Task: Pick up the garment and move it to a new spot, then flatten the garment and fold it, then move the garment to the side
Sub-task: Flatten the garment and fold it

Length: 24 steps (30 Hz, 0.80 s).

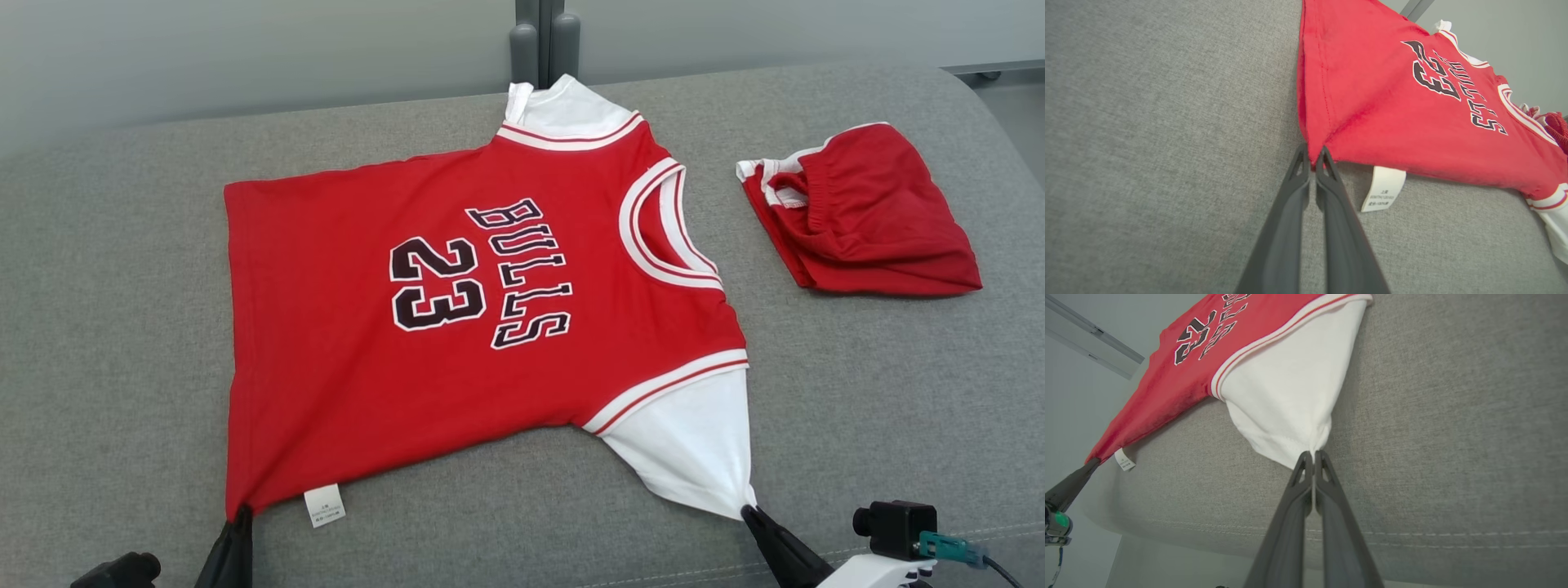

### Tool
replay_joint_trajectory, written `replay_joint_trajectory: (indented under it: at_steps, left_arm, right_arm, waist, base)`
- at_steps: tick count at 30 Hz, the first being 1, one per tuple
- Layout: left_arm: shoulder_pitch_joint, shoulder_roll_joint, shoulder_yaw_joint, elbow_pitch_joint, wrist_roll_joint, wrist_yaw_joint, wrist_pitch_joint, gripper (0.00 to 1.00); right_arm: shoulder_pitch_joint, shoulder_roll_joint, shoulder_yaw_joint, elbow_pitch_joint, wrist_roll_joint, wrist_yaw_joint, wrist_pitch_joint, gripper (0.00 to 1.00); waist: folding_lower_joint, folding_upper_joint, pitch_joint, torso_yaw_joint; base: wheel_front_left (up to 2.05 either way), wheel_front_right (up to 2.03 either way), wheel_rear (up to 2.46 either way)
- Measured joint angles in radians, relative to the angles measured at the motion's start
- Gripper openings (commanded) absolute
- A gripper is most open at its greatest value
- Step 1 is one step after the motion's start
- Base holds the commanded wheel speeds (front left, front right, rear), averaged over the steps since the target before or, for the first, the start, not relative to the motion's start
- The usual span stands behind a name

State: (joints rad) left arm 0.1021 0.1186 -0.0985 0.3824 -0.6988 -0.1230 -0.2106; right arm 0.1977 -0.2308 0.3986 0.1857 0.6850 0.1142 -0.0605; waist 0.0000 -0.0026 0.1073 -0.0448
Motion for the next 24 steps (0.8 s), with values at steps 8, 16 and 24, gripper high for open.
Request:
replay_joint_trajectory:
  at_steps: [8,16,24]
  left_arm:
    - [-0.035,0.000,-0.001,0.015,0.019,0.000,-0.001,0.07]
    - [-0.042,0.000,0.017,0.018,0.026,0.003,-0.012,1.00]
    - [-0.042,0.000,0.062,-0.032,0.029,0.016,-0.030,1.00]
  right_arm:
    - [-0.007,-0.003,0.000,0.013,0.001,0.000,-0.002,0.02]
    - [-0.012,-0.002,-0.006,0.039,0.000,0.000,-0.010,1.00]
    - [-0.013,-0.009,-0.022,0.054,-0.001,0.000,-0.021,1.00]
  waist:
    - [0.0000,0.0000,0.012,-0.009]
    - [0.0000,0.0000,0.018,-0.013]
    - [0.0000,0.0000,0.024,-0.018]
  base:
    - [0.00,0.00,0.00]
    - [0.00,0.00,0.00]
    - [0.00,0.00,0.00]
